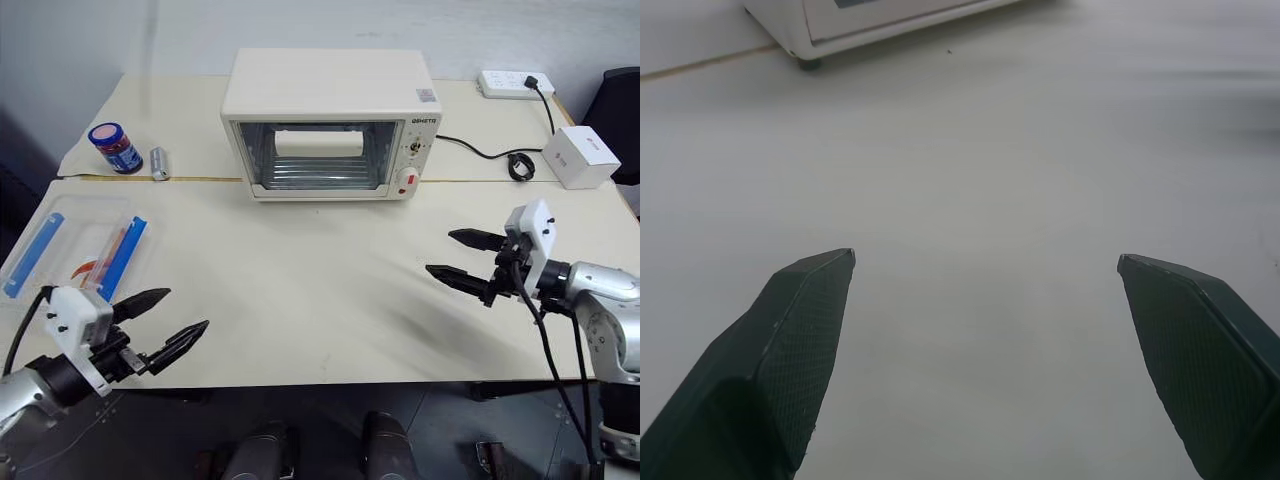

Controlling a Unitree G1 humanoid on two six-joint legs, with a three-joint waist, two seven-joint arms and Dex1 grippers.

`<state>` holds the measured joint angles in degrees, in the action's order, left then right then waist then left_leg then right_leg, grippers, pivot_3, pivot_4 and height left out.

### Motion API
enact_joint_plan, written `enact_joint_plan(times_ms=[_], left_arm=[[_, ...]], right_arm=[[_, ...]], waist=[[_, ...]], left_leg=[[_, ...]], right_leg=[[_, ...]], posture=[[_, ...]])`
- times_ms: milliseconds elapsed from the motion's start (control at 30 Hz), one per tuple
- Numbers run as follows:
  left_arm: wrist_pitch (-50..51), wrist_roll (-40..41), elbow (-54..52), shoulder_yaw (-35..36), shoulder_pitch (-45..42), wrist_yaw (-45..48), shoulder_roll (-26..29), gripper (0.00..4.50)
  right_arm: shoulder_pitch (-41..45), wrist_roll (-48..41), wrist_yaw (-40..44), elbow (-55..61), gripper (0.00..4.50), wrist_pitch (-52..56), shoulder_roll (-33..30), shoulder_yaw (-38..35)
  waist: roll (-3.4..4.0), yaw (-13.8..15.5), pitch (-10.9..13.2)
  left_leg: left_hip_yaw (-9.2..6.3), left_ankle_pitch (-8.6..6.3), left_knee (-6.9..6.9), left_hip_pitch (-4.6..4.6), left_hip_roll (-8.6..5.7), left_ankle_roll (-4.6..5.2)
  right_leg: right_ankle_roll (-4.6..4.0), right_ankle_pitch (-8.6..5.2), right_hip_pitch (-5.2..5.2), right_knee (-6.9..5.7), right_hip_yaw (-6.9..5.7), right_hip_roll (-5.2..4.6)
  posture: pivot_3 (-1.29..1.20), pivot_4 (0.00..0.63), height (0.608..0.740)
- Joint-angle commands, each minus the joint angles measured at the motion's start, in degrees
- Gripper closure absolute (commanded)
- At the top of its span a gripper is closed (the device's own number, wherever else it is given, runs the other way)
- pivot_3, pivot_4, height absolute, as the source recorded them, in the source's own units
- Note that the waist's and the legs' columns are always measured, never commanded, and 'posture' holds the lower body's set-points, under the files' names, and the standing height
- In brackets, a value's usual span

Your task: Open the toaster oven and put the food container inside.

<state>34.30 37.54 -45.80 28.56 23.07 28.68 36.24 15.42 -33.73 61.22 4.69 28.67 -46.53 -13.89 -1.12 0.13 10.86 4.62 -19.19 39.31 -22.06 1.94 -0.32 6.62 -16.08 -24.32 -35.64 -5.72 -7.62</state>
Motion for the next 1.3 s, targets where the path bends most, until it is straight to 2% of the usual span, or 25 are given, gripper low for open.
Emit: enact_joint_plan(times_ms=[33,400,633,767,1000,1167,1300], left_arm=[[-1.51,-0.91,-0.19,-0.47,0.56,0.14,-0.77,0.0],[1.04,2.73,0.57,-1.33,-1.42,-1.08,-2.25,0.0],[5.87,9.83,0.3,-4.85,-12.3,-2.97,-0.67,0.0],[9.2,15.98,0.36,-2.89,-18.57,-2.93,3.8,0.0],[11.98,24.85,1.2,3.64,-23.09,-3.16,12.28,0.0],[11.7,25.56,1.17,4.35,-23.54,-5.51,13.33,0.0],[11.24,24.84,0.53,4.24,-22.81,-7.05,12.99,0.0]], right_arm=[[-0.11,0.08,-0.75,2.88,0.04,-1.32,0.24,-0.71],[0.41,-0.06,-2.66,4.93,0.04,0.95,0.47,0.55],[7.68,-0.26,-4.39,3.06,0.04,2.28,4.63,4.69],[16.65,3.43,-7.24,-4.26,0.04,-0.15,9.85,8.29],[32.0,10.74,-9.97,-23.62,0.04,-8.43,18.08,11.62],[40.12,13.43,-9.1,-34.04,0.04,-13.59,22.38,12.1],[43.14,13.24,-6.78,-35.76,0.04,-14.99,24.5,12.28]], waist=[[0.0,0.05,0.0],[0.0,0.05,0.0],[0.0,-0.01,0.0],[0.0,-0.25,0.0],[0.01,-0.43,0.0],[0.02,-0.39,0.01],[0.04,-0.6,0.02]], left_leg=[[0.0,0.0,0.0,0.0,0.0,0.0],[-0.01,0.0,0.0,0.0,0.0,0.0],[-0.02,0.03,0.05,0.01,0.0,-0.02],[-0.04,0.04,0.06,0.01,0.0,-0.04],[-0.02,0.06,0.02,-0.03,0.0,-0.09],[-0.03,0.06,0.02,-0.04,-0.02,-0.09],[-0.04,0.06,0.01,-0.05,-0.01,-0.11]], right_leg=[[0.0,0.0,0.0,-0.01,0.0,-0.01],[0.0,0.0,0.0,-0.01,0.0,-0.01],[0.0,0.0,0.0,-0.13,0.02,-0.01],[0.0,0.0,-0.01,-0.15,0.0,-0.01],[-0.03,-0.02,-0.09,-0.16,0.0,0.01],[-0.03,-0.02,-0.09,-0.17,-0.01,0.01],[-0.03,-0.02,-0.1,-0.18,-0.01,0.01]], posture=[[0.0,0.15,0.74],[0.0,0.15,0.74],[0.0,0.15,0.74],[0.0,0.15,0.74],[0.0,0.15,0.74],[0.0,0.15,0.74],[0.0,0.15,0.74]])
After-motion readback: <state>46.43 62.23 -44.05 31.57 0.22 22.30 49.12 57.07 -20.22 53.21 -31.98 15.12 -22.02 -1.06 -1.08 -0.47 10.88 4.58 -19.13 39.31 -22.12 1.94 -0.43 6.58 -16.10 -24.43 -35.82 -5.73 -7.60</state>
